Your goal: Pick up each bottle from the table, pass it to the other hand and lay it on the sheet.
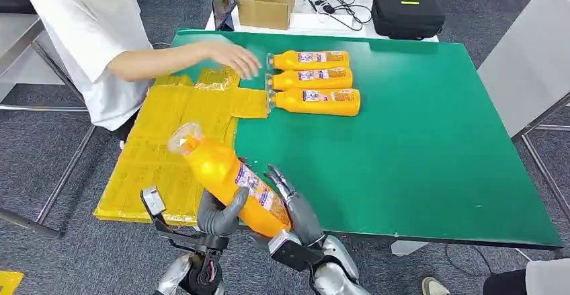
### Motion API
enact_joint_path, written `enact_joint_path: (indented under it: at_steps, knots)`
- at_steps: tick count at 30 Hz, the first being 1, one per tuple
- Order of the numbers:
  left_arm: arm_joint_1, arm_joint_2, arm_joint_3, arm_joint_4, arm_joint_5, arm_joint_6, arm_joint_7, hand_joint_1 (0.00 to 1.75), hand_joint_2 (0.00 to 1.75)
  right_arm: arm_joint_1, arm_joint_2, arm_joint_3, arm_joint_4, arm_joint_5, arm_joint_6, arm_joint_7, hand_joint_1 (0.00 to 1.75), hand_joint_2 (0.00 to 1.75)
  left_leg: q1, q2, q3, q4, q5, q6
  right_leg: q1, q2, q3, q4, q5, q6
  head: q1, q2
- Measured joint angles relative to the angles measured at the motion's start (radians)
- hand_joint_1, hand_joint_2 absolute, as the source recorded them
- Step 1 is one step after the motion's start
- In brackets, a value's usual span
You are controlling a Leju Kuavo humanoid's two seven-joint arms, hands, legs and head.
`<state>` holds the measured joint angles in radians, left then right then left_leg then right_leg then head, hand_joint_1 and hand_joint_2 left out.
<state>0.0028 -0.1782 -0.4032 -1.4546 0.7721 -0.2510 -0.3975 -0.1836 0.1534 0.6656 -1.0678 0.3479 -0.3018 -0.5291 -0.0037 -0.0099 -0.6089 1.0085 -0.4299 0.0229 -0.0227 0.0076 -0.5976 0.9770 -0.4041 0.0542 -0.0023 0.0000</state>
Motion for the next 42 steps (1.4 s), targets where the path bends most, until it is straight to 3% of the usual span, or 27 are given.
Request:
enact_joint_path:
  at_steps: [5,10,13,18,23,26,42]
  knots:
    - [-0.006,0.000,0.001,0.000,-0.050,0.029,-0.008,1.75,1.75,0.014,0.003,-0.054,-0.027,-0.038,-0.013,-0.014,0.00,0.00,0.000,0.000,0.000,0.000,0.000,0.000,0.000,0.000,0.000,0.000,0.000,0.000,0.000,0.000]
    - [-0.022,-0.005,0.009,0.003,-0.484,0.507,-0.151,1.75,1.75,0.039,0.001,-0.106,-0.083,-0.064,-0.089,-0.053,0.00,0.00,0.000,-0.001,0.000,0.000,0.000,0.000,0.000,0.000,-0.001,0.000,0.000,0.000,0.000,0.000]
    - [-0.061,-0.004,0.013,0.014,-0.598,0.655,-0.186,1.75,1.75,0.057,0.001,-0.140,-0.124,-0.092,-0.132,-0.067,0.00,0.00,0.000,-0.001,0.000,0.000,0.000,0.000,0.000,-0.001,0.000,0.000,0.000,0.000,0.000,0.000]
    - [-0.096,-0.003,0.022,0.030,-0.617,0.684,-0.192,1.75,1.75,0.068,0.000,-0.174,-0.160,-0.100,-0.149,-0.072,0.00,0.00,0.000,0.000,0.000,0.000,0.000,0.000,0.000,-0.001,0.000,0.000,0.000,0.000,0.000,0.000]
    - [-0.147,0.007,0.049,0.066,-0.744,0.828,-0.205,1.75,1.75,0.073,-0.001,-0.242,-0.187,-0.073,-0.359,-0.140,0.00,0.00,0.000,0.000,0.000,0.000,0.000,0.000,0.000,-0.001,0.000,0.000,0.000,0.000,0.000,0.000]
    - [-0.190,0.017,0.076,0.112,-0.815,0.884,-0.212,1.75,1.75,0.081,0.000,-0.306,-0.219,-0.154,-0.352,-0.156,0.00,0.00,0.000,0.000,0.000,0.000,0.000,0.000,0.000,-0.001,0.000,0.000,0.000,0.000,0.000,0.000]
    - [-0.222,0.029,0.098,0.182,-0.848,0.907,-0.220,1.75,1.75,0.098,0.009,-0.370,-0.266,-0.171,-0.346,-0.159,0.00,0.00,0.000,0.000,0.000,0.000,0.000,0.000,0.000,-0.001,0.000,0.000,0.000,0.000,0.000,0.000]
